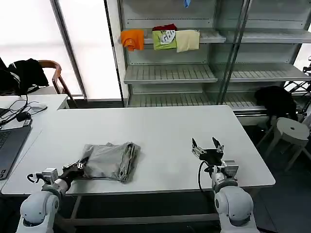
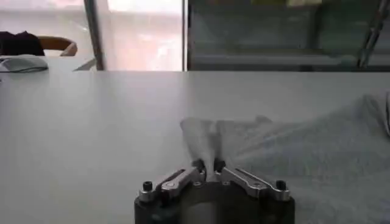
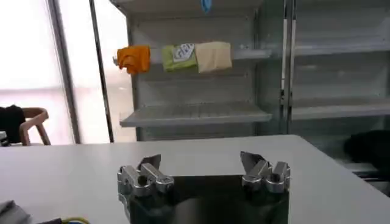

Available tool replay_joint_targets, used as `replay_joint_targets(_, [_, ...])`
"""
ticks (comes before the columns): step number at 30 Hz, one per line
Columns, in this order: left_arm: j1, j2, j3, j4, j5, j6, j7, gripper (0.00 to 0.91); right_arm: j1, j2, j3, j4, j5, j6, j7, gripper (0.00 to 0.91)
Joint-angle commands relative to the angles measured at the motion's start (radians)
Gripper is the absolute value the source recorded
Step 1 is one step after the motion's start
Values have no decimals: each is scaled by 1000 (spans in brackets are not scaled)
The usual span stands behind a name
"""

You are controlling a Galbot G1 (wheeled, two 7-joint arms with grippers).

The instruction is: Fold and organize the clothes.

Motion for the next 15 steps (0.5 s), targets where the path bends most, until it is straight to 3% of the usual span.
replay_joint_targets(1, [0,17,-38,-11,95,-82,-2,20,-1,1,0,0,-1,1,1,907])
replay_joint_targets(3, [-7,41,-70,-7,158,-110,5,20,-3,-1,1,-1,0,2,1,907])
replay_joint_targets(10, [-87,320,-232,118,374,-186,73,20,-11,1,6,-19,17,23,-1,907])
replay_joint_targets(15, [-158,450,-261,177,462,-206,118,20,-9,5,6,-38,28,32,-1,907])
